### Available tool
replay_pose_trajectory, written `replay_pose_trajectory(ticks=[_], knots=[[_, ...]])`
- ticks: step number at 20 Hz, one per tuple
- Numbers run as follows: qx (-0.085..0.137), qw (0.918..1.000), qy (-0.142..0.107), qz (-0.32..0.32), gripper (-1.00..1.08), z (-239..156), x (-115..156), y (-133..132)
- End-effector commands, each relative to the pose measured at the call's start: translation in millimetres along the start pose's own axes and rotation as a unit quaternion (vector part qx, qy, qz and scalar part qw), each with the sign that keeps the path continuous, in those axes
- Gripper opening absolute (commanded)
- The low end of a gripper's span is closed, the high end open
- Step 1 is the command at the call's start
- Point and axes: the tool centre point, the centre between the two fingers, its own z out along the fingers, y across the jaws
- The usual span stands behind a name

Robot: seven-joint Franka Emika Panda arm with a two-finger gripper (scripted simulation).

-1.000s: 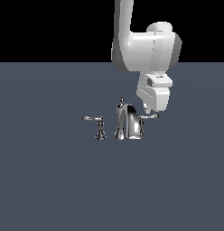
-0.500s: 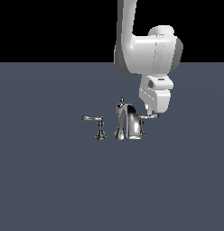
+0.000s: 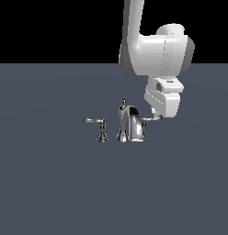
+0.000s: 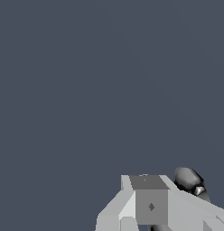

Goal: Turn on the faucet by rotating a designated handle.

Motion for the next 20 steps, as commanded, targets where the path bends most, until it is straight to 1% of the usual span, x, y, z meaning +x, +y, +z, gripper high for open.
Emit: replay_pose_trajectory(ticks=[1,4,5,6,20], knots=[[-0.001,1.0,0.0,0.001,-1.0,0,4,10],[-0.001,1.0,0.0,0.001,-1.0,0,9,21],[-0.001,1.0,0.0,0.001,-1.0,0,9,21],[0.004,1.0,0.0,-0.006,-1.0,0,1,10],[0.0,1.0,0.0,-0.001,-1.0,0,-7,58]])
